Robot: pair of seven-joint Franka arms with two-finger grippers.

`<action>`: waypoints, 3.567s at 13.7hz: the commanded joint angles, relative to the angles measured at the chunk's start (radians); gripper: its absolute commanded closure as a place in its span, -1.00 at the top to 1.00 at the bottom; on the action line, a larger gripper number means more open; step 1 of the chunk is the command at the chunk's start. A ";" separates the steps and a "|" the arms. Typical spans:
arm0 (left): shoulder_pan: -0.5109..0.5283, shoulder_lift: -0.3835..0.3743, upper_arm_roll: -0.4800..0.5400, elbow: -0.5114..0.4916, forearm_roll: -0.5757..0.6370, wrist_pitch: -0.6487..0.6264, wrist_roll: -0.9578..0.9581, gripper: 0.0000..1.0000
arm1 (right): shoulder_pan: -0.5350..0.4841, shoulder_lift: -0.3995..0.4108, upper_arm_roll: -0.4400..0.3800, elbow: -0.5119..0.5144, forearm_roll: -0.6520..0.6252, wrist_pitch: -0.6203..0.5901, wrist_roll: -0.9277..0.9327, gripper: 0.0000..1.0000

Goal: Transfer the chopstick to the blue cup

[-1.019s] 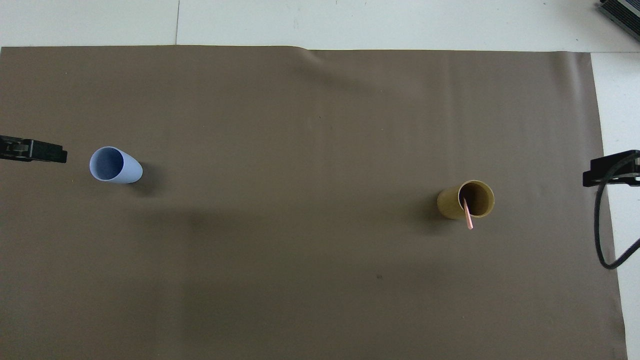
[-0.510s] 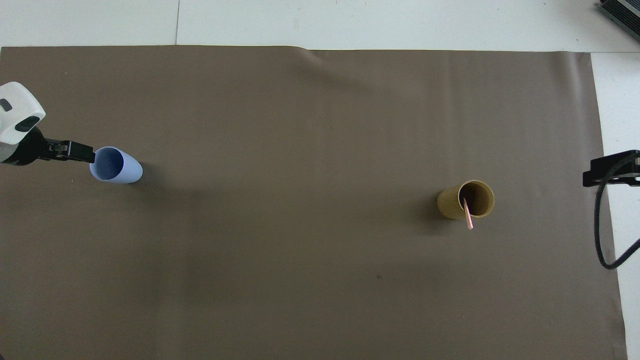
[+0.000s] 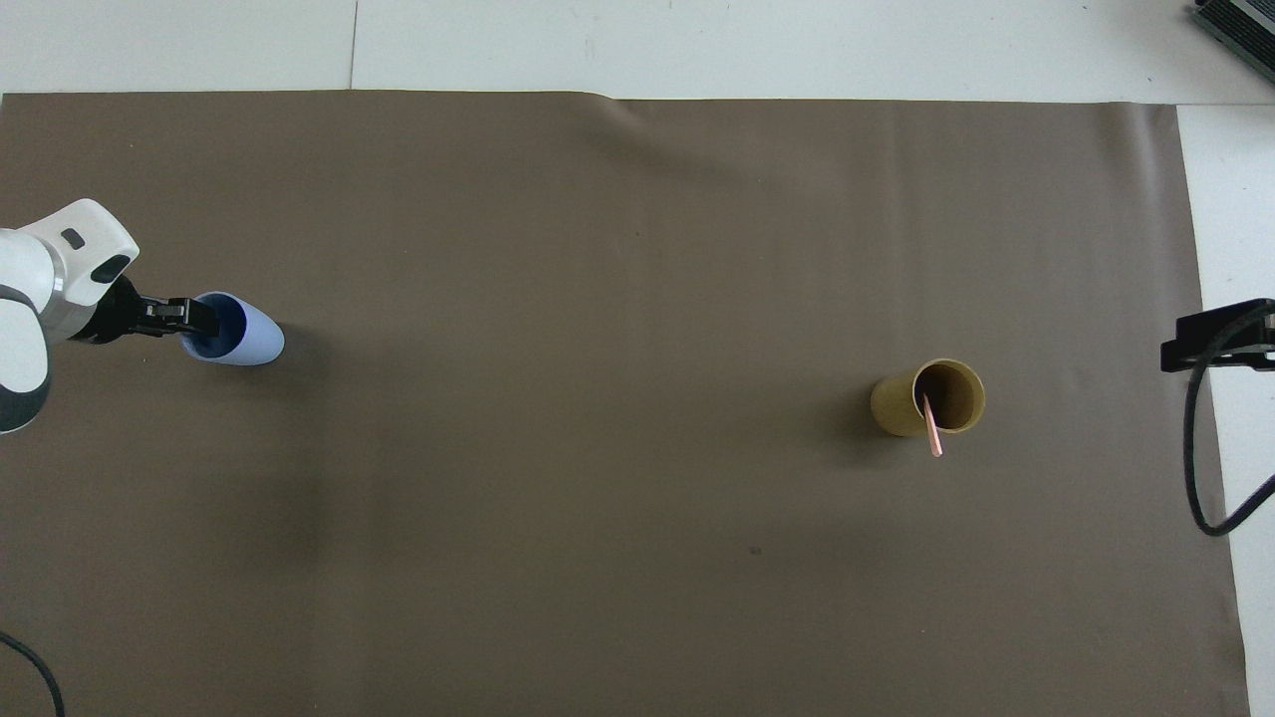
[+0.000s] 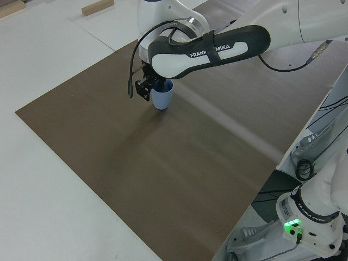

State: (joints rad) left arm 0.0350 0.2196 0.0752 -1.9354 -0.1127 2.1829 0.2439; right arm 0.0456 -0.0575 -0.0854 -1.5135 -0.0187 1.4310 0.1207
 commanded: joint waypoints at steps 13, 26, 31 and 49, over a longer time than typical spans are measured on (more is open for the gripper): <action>-0.268 -0.072 -0.008 -0.030 -0.012 -0.041 -0.226 -1.00 | -0.007 -0.019 0.004 -0.020 0.017 0.009 -0.019 1.00; -0.796 -0.030 -0.017 -0.040 -0.012 0.056 -0.799 -1.00 | -0.007 -0.019 0.004 -0.020 0.016 0.009 -0.021 1.00; -0.810 -0.022 -0.018 -0.063 -0.018 0.078 -0.804 -0.62 | -0.013 -0.018 0.003 -0.020 0.014 0.020 -0.019 1.00; -0.319 -0.286 -0.005 0.252 0.019 -0.359 -0.246 1.00 | 0.052 0.136 0.009 -0.333 0.261 0.339 0.409 1.00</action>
State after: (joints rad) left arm -0.3411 -0.0893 0.0835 -1.7632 -0.1146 1.8820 -0.0368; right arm 0.0881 0.0838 -0.0760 -1.7833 0.2000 1.7210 0.5000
